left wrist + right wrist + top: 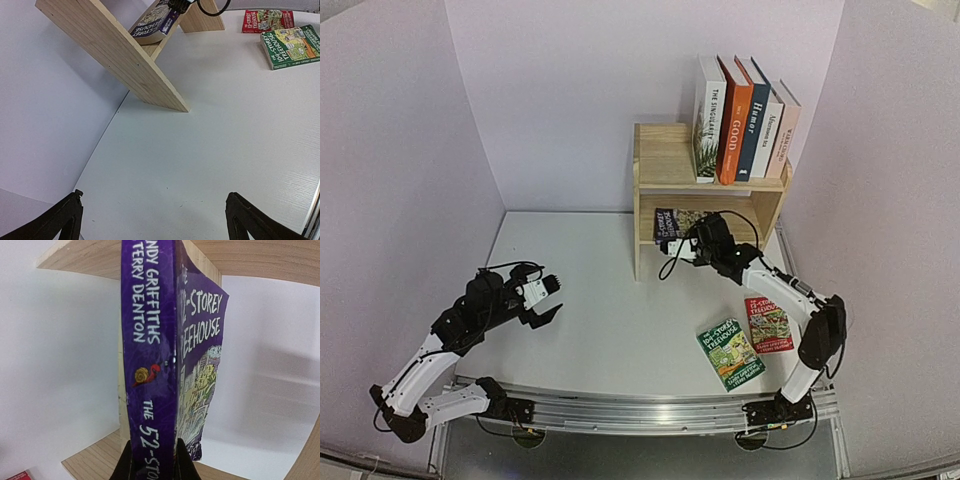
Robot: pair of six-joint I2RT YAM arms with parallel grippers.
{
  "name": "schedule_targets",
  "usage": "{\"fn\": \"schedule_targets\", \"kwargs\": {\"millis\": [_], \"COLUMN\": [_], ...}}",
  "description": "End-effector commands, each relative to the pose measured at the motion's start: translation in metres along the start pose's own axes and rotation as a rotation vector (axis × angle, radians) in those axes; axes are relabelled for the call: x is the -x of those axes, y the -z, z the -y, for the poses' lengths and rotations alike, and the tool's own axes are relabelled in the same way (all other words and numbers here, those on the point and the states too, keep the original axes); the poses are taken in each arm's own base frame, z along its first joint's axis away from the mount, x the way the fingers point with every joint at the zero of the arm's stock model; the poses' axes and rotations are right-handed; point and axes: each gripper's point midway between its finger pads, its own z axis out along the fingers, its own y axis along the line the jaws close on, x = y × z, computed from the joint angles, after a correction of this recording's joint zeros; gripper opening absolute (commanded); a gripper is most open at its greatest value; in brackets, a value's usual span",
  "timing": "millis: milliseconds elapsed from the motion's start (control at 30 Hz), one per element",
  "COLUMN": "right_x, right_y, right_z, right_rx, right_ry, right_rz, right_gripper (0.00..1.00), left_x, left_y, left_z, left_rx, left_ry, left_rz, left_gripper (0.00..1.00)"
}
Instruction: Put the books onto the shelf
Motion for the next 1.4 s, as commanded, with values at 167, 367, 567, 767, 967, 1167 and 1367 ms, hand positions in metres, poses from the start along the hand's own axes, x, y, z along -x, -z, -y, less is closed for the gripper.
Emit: {"fn": "schedule_targets", "kwargs": {"millis": [167, 367, 567, 767, 967, 1167, 1367], "right_x": [0.002, -0.005, -0.006, 0.002, 0.008, 0.019, 0.021], "right_y": [-0.031, -0.043, -0.035, -0.025, -0.016, -0.012, -0.016], "right_z": [0.004, 0.002, 0.008, 0.017, 0.019, 0.019, 0.023], "right_rx": [0.068, 0.074, 0.058, 0.043, 0.053, 0.067, 0.069], "right_ry": [0.014, -0.011, -0.038, -0.068, -0.082, -0.103, -0.126], "right_rz": [0.068, 0.028, 0.029, 0.058, 0.079, 0.095, 0.077], "right_gripper": [0.0, 0.0, 0.24, 0.54, 0.62, 0.65, 0.67], "left_x": [-0.009, -0.011, -0.013, -0.016, -0.017, -0.019, -0.017], "left_y": [-0.011, -0.015, -0.016, -0.018, -0.016, -0.016, -0.015], "left_z": [0.0, 0.0, 0.0, 0.003, 0.004, 0.005, 0.005], "left_rx": [0.008, 0.011, 0.012, 0.01, 0.008, 0.004, 0.002], "left_ry": [0.003, -0.003, -0.011, -0.016, -0.02, -0.022, -0.024], "left_rz": [-0.017, -0.024, -0.029, -0.03, -0.035, -0.035, -0.034], "left_gripper": [1.0, 1.0, 1.0, 1.0, 1.0, 1.0, 1.0]}}
